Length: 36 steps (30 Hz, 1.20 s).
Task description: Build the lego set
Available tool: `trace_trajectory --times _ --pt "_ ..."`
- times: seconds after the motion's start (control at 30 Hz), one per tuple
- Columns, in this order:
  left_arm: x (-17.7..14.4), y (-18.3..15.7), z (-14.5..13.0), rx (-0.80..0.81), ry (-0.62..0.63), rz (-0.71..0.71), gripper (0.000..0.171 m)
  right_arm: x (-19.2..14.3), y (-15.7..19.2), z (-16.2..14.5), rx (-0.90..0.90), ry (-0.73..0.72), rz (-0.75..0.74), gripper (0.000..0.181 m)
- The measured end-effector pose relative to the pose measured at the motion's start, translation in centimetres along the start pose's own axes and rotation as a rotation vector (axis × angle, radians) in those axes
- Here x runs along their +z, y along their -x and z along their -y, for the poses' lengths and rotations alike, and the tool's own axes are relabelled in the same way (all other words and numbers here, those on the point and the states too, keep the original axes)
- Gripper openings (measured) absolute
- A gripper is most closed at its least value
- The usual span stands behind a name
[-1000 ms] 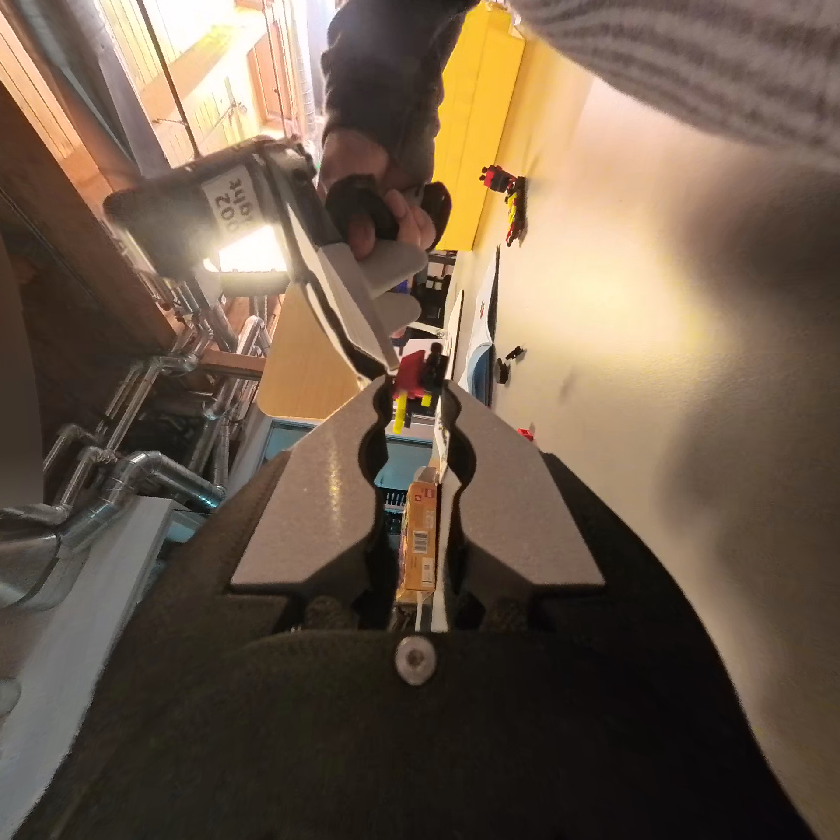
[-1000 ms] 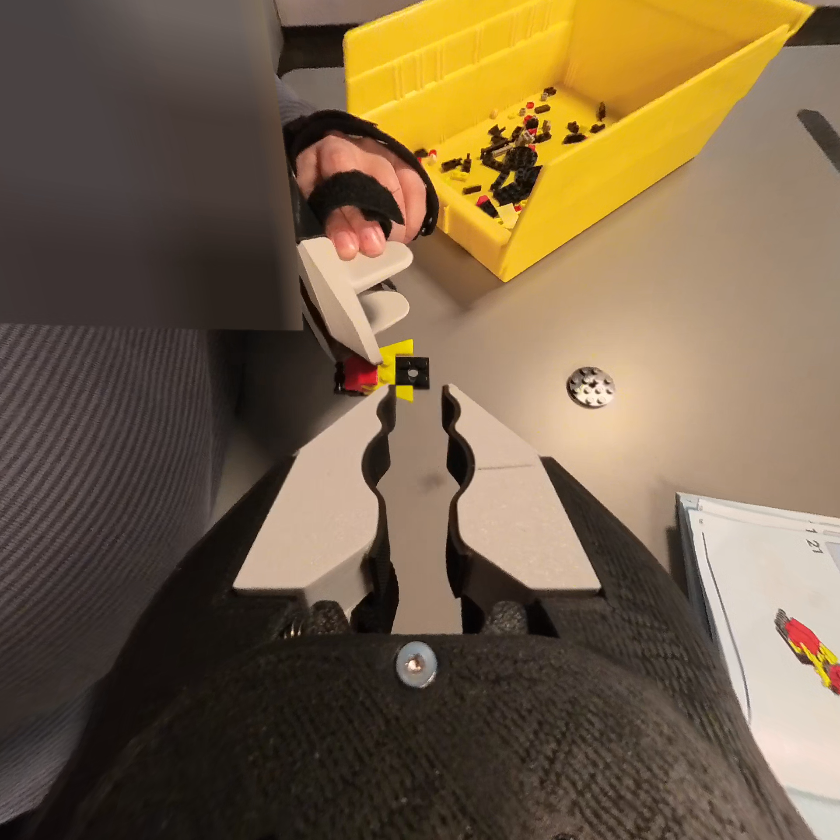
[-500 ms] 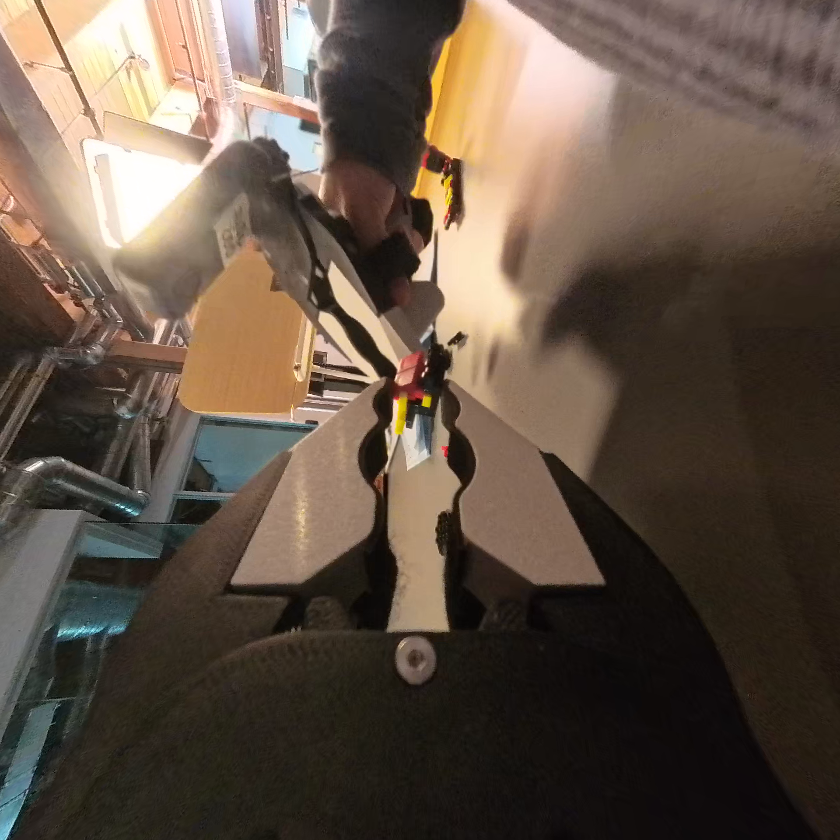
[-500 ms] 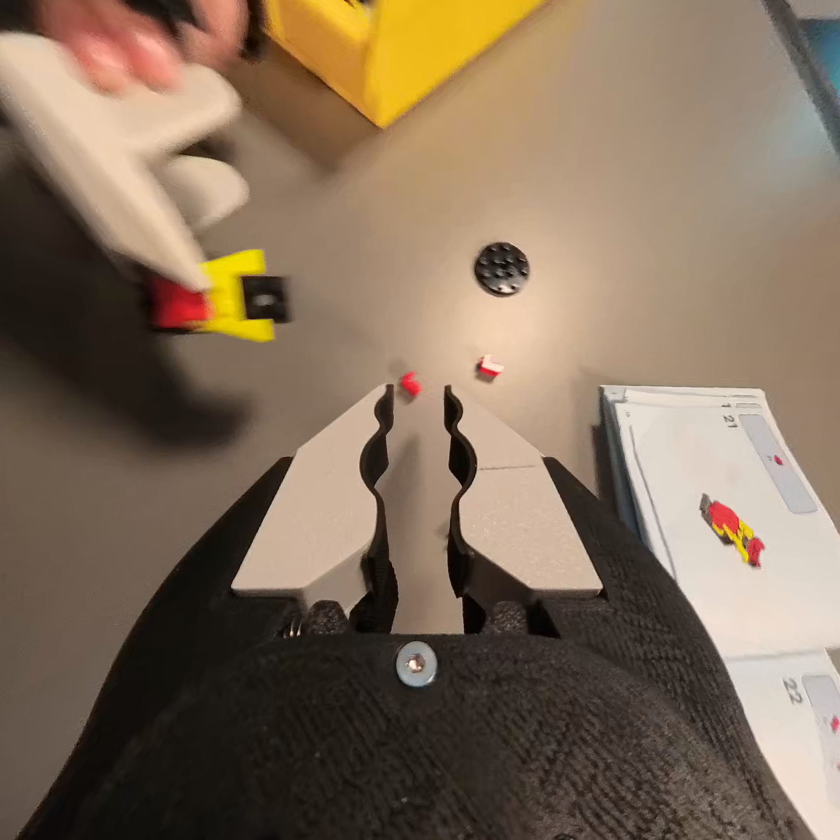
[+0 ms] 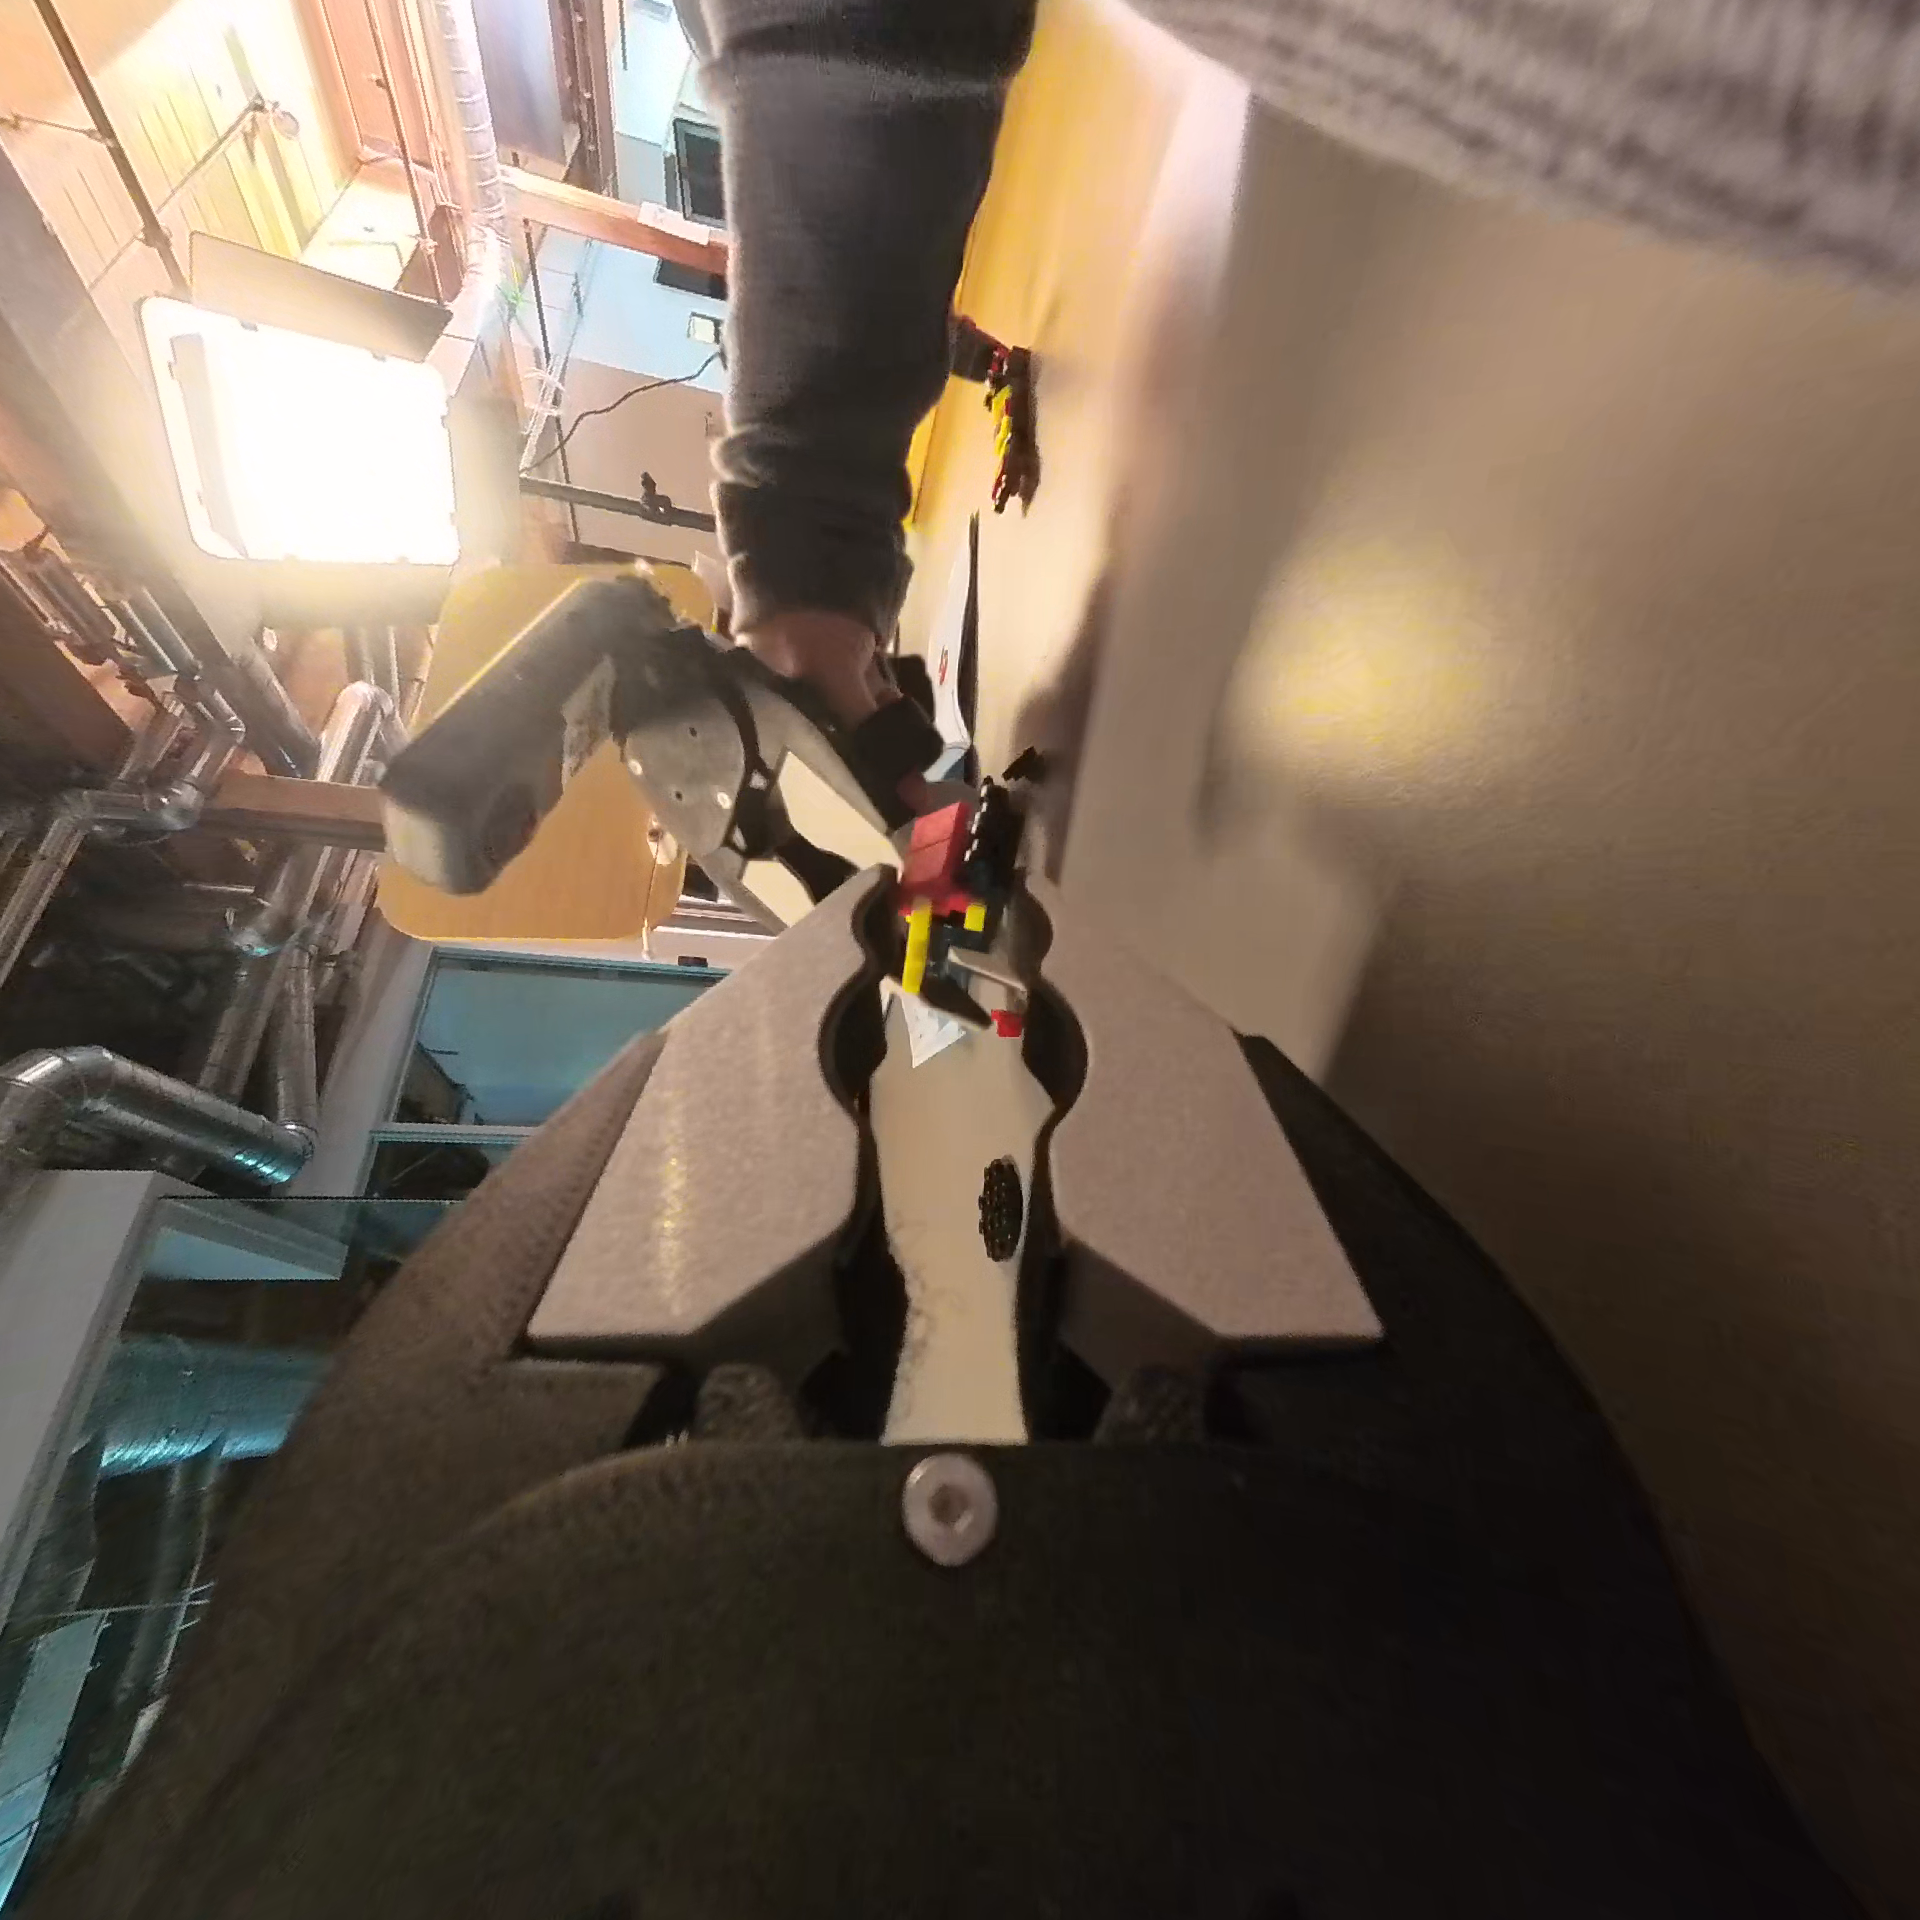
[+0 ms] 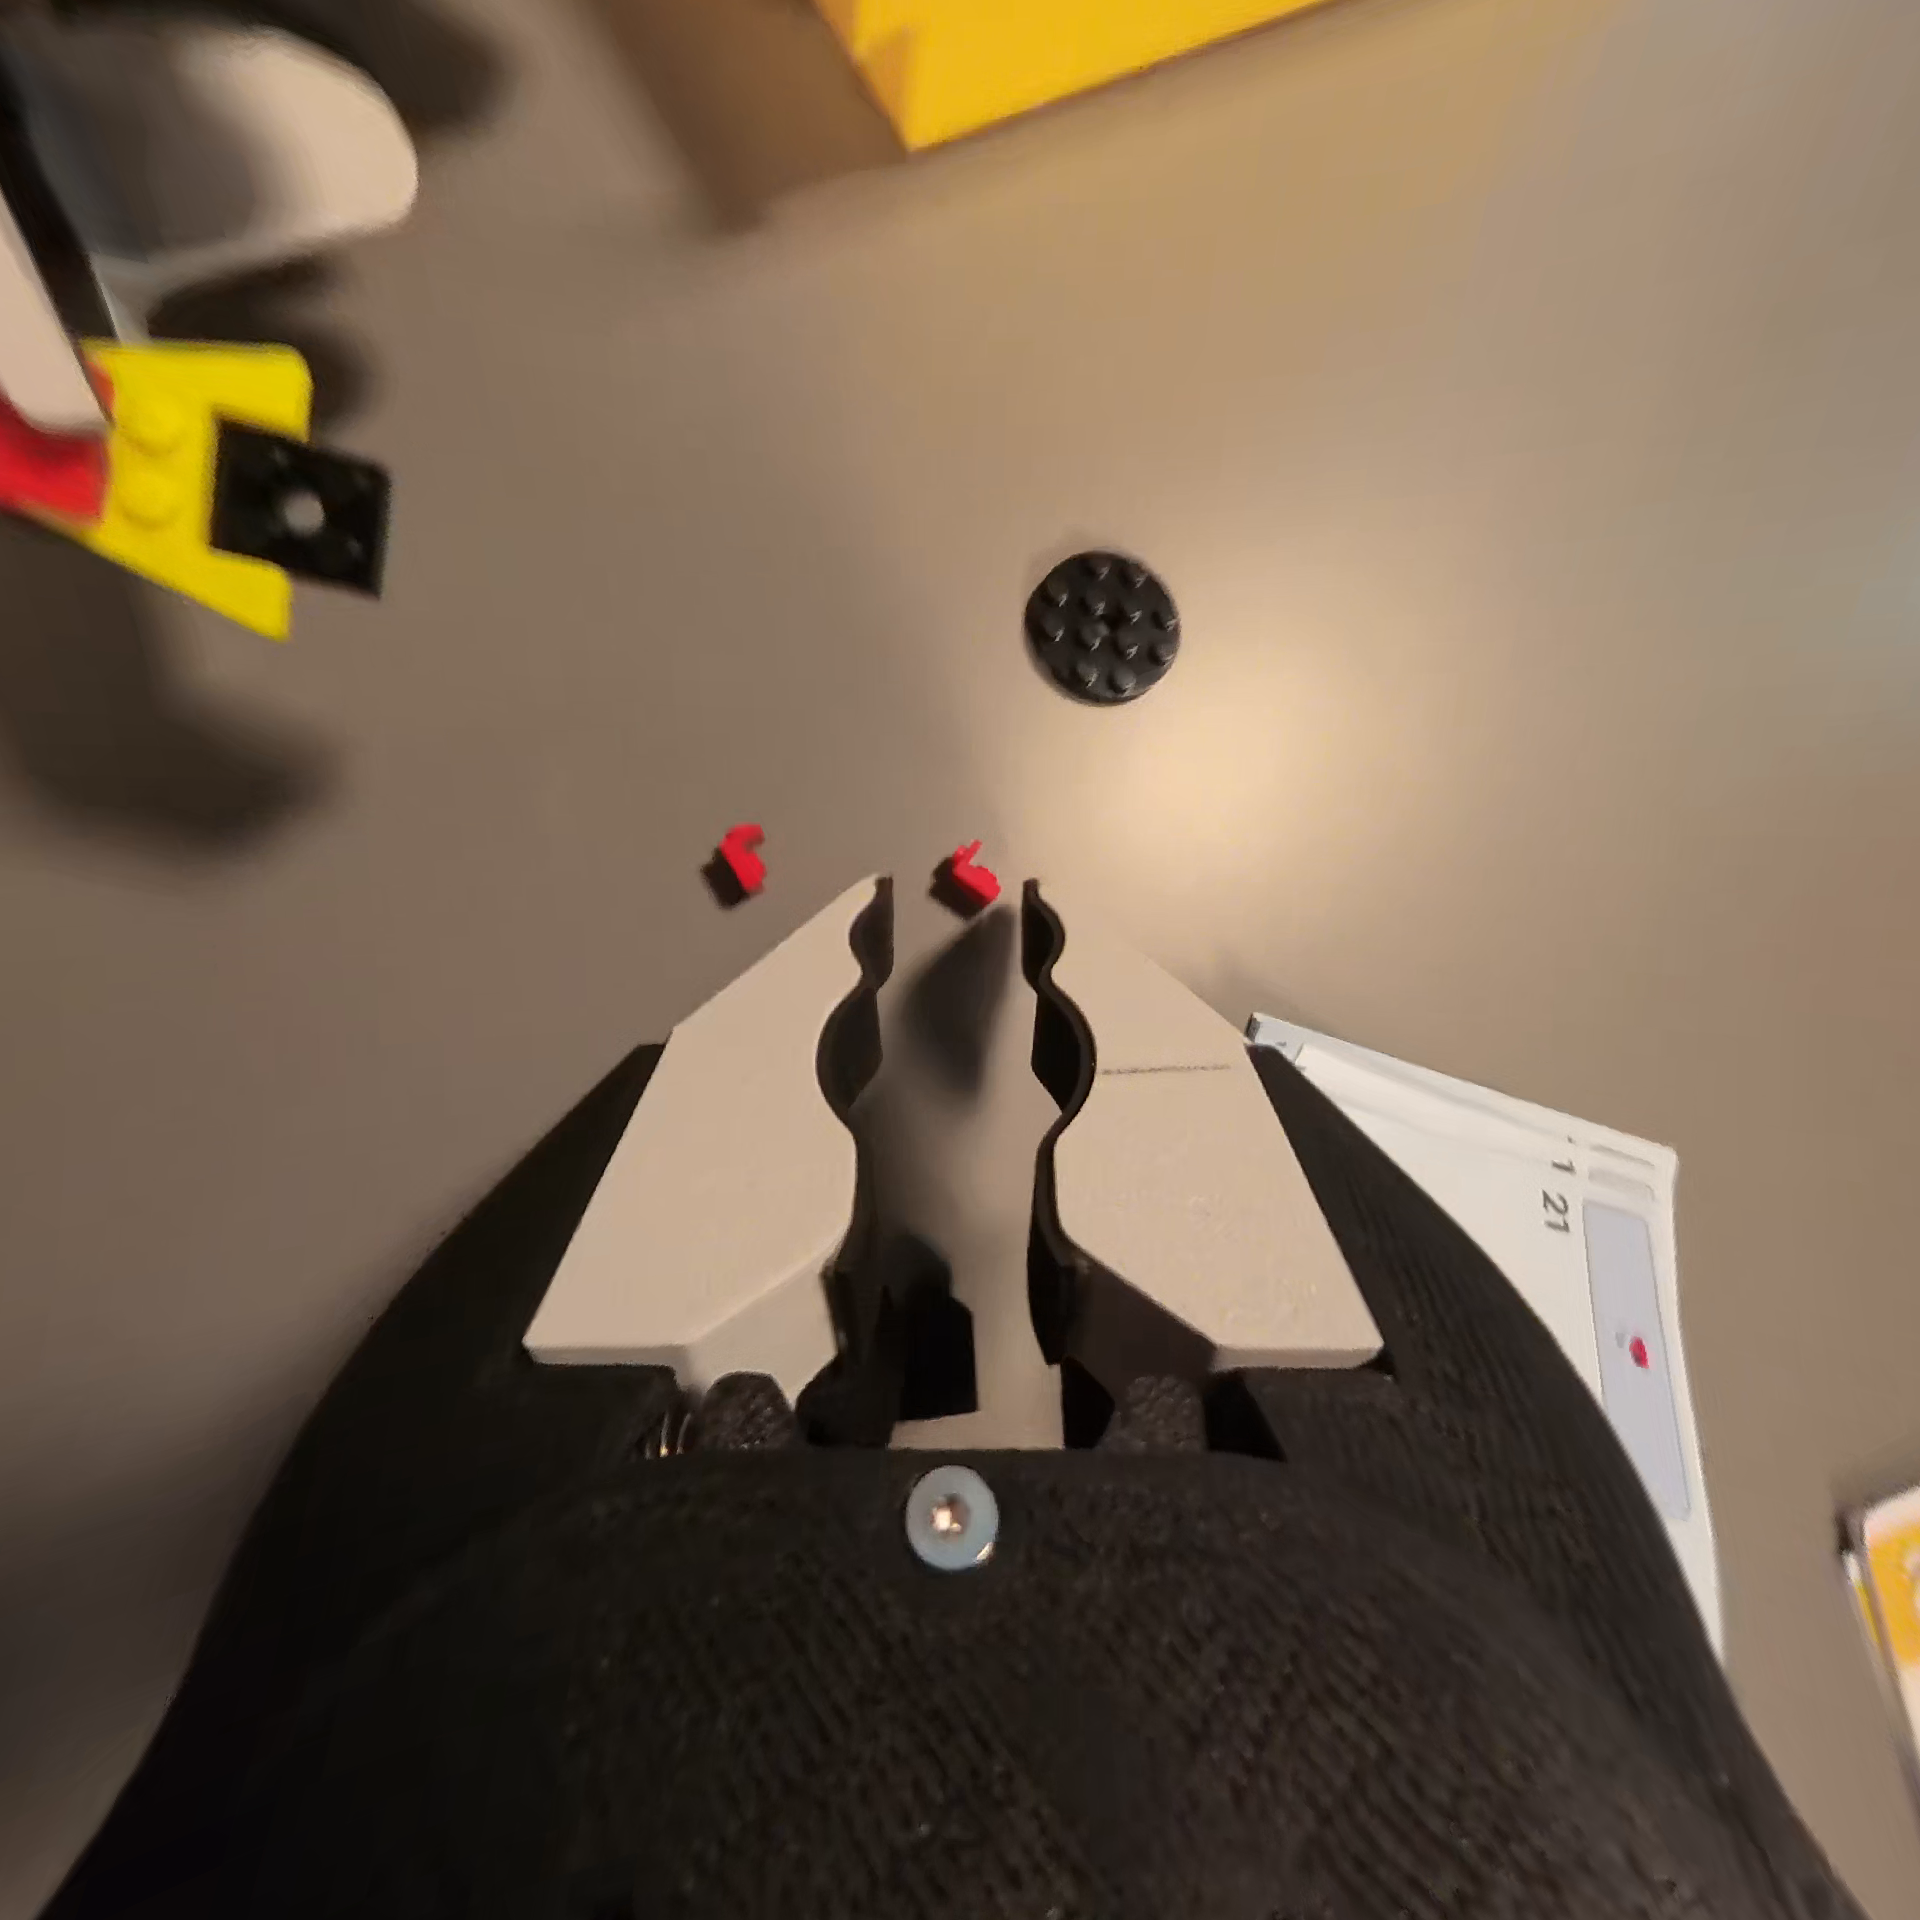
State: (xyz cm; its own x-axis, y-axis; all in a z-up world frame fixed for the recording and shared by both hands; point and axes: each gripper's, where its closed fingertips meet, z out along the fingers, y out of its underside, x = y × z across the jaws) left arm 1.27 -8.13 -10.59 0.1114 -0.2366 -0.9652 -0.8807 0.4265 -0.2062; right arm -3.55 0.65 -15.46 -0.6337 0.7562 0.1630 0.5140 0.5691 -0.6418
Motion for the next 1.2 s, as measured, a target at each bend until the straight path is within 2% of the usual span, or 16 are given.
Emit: trace_trajectory --times 0.13,0.43,0.63,0.77,0.97,1.07,1.2 --pt "0.0 0.0 0.0 -0.001 0.002 -0.001 0.02 -0.1 0.4 -0.2 -0.007 0.02 0.032 0.014" --pt "0.0 -0.3 0.0 -0.007 0.003 -0.015 0.02 0.1 0.6 0.3 0.001 -0.002 -0.014 0.0" --pt "0.0 -0.3 -0.1 -0.012 0.006 -0.016 0.02 -1.0 1.4 0.0 -0.086 0.054 -0.117 0.001" --pt "0.0 -0.4 -0.1 -0.012 0.007 -0.019 0.02 -2.5 2.2 -1.4 -0.281 0.196 -0.227 0.001" --pt "0.0 -0.4 -0.1 -0.015 0.01 -0.022 0.02 -2.9 4.4 -2.6 -0.568 0.368 -0.246 0.003" --pt "0.0 -0.5 -0.1 -0.017 0.011 -0.024 0.021 -2.9 5.7 -2.3 -0.568 0.362 -0.19 0.006" --pt "0.0 -0.5 -0.1 -0.018 0.01 -0.023 0.02 -3.2 6.6 -1.9 -0.462 0.307 -0.119 0.019"
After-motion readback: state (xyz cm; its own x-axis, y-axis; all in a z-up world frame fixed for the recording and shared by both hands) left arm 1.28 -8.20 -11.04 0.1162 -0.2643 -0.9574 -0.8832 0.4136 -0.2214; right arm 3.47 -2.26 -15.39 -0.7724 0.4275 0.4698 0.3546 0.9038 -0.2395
